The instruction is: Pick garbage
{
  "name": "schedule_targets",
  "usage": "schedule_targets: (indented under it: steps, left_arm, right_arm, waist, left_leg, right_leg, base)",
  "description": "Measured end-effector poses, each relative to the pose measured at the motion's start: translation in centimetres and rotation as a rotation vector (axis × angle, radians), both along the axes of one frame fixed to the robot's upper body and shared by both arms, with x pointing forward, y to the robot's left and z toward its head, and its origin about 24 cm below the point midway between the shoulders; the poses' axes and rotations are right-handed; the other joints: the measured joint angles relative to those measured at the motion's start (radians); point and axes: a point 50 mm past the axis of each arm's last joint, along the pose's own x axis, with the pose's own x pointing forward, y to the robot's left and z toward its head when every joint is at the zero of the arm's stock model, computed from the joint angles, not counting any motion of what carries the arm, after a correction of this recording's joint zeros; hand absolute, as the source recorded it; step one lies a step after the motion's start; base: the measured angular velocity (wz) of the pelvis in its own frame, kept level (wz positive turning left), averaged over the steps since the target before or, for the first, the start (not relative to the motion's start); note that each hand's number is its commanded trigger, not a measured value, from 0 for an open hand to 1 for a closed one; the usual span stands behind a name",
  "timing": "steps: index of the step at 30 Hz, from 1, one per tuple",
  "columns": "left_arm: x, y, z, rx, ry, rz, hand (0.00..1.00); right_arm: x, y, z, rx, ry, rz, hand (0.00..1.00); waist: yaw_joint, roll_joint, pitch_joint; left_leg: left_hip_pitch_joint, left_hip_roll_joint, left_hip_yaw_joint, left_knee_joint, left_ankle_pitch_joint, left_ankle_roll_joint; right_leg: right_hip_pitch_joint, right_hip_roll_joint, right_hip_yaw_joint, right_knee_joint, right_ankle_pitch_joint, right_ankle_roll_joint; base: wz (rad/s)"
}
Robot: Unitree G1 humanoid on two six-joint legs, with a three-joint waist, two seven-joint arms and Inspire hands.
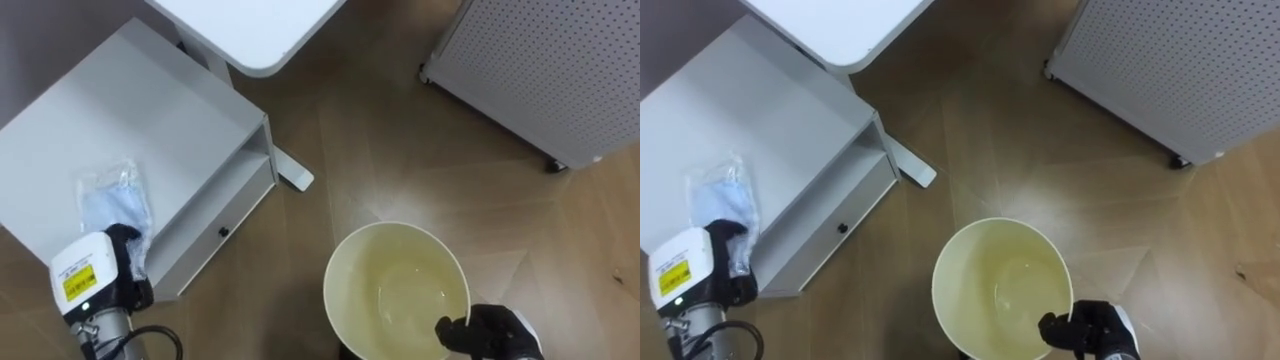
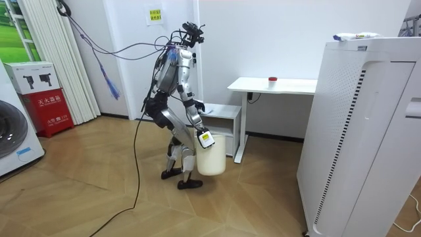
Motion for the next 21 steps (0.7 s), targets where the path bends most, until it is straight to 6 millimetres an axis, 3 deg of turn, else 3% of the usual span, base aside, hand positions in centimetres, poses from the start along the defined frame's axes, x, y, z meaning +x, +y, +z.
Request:
schedule_targets:
  steps: [8, 21]
  left_arm:
    - [-1.4, -0.4, -1.8, -0.040, 0.107, -0.010, 1.00]
    - [-1.0, -0.2, -1.5, -0.040, 0.114, -0.019, 1.00]
  right_arm:
    - [0.0, 0.0, 0.0, 0.000, 0.001, 0.001, 1.00]
    - [0.6, 0.1, 0.4, 0.009, -0.015, 0.019, 1.00]
  waist:
    - [-0.001, 0.000, 0.0000]
    - [0.008, 0.000, 0.0002]
  left_leg:
    - [-0.003, 0.001, 0.000, -0.004, 0.002, -0.001]
    - [-0.004, -0.001, -0.001, -0.036, 0.010, -0.002]
  right_leg:
    - [-0.002, 0.000, -0.002, -0.003, 0.001, -0.002]
    - [-0.004, -0.004, -0.015, -0.027, 0.002, -0.001]
  base:
    - [0.00]
    - [0.00]
